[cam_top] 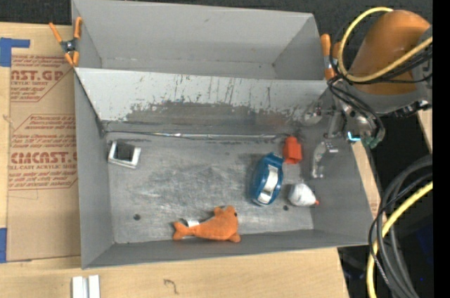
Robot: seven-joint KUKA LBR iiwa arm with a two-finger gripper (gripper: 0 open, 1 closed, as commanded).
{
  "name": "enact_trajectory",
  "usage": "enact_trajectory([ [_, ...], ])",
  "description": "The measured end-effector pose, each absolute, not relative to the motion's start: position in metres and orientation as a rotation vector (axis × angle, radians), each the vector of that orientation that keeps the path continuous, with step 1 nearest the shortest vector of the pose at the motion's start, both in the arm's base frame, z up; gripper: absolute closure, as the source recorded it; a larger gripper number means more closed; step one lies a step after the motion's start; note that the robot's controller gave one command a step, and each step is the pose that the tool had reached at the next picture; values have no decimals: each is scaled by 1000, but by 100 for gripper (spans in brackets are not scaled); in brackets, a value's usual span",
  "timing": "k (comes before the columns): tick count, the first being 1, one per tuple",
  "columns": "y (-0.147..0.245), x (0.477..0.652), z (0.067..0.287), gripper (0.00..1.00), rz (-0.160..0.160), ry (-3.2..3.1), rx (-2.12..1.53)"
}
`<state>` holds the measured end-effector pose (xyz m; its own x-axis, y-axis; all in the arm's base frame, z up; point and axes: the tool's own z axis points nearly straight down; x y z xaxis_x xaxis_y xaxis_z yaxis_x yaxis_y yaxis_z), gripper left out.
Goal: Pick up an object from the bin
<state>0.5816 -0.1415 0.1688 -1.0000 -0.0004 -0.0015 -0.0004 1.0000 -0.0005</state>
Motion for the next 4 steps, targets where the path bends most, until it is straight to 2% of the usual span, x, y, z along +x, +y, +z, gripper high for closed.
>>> enact_trajectory([
  [1,-141,582,169,0,-1,3139,-2],
  [2,-108,583,113,0,-5,3118,-303],
  [3,-86,578,102,0,2,3114,-426],
  [4,-70,575,113,0,-2,3103,-492],
])
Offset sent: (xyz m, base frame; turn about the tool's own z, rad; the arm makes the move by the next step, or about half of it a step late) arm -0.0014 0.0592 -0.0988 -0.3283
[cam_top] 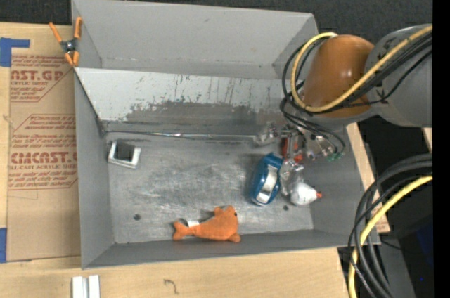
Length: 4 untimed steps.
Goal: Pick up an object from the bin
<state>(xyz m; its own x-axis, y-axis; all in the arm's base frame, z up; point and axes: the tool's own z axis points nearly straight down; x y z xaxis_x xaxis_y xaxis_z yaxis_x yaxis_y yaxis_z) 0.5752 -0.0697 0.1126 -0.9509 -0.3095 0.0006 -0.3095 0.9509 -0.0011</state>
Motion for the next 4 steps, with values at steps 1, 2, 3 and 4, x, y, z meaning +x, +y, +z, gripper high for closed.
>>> enact_trajectory([
  [1,-65,580,90,0,6,-3068,640],
  [2,-67,576,90,100,7,-3053,636],
  [3,-67,576,90,100,7,-3053,636],
  [4,-68,575,92,100,6,-3053,635],
])
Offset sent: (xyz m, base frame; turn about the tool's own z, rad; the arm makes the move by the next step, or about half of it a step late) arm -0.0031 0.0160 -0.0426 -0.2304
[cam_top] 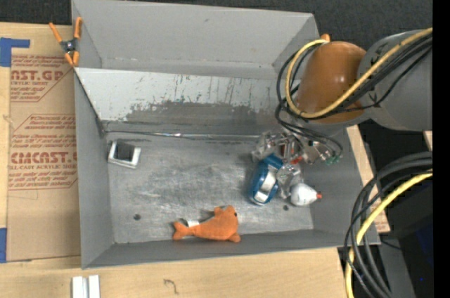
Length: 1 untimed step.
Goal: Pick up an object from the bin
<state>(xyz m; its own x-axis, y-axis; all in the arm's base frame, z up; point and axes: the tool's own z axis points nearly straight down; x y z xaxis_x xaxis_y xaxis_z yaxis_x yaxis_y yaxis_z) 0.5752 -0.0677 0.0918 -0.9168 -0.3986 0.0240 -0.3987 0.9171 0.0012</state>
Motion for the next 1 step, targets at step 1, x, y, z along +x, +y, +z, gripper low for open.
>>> enact_trajectory([
  [1,-68,573,94,100,4,-3052,636],
])
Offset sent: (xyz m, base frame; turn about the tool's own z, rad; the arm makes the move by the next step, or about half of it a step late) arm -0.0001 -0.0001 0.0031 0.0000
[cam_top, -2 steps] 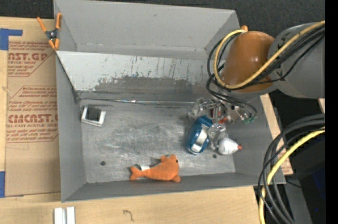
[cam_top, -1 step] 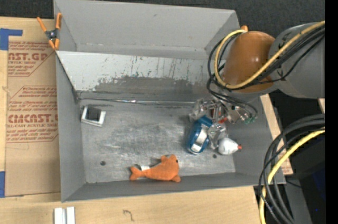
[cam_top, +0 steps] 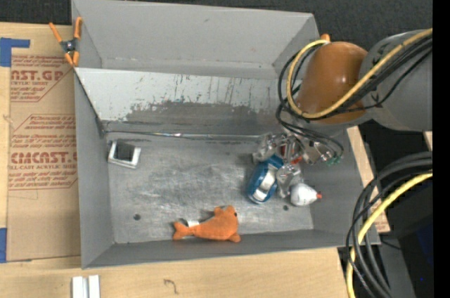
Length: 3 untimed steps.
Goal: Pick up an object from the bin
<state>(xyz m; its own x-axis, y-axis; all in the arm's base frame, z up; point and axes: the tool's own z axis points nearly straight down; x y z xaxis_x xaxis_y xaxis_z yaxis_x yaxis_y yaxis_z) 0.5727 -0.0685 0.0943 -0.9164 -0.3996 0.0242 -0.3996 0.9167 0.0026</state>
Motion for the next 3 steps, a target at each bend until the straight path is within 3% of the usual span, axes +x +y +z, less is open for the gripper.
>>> enact_trajectory([
  [2,-64,573,105,100,-7,-3070,640],
  [3,-64,573,121,100,-4,-3071,641],
])
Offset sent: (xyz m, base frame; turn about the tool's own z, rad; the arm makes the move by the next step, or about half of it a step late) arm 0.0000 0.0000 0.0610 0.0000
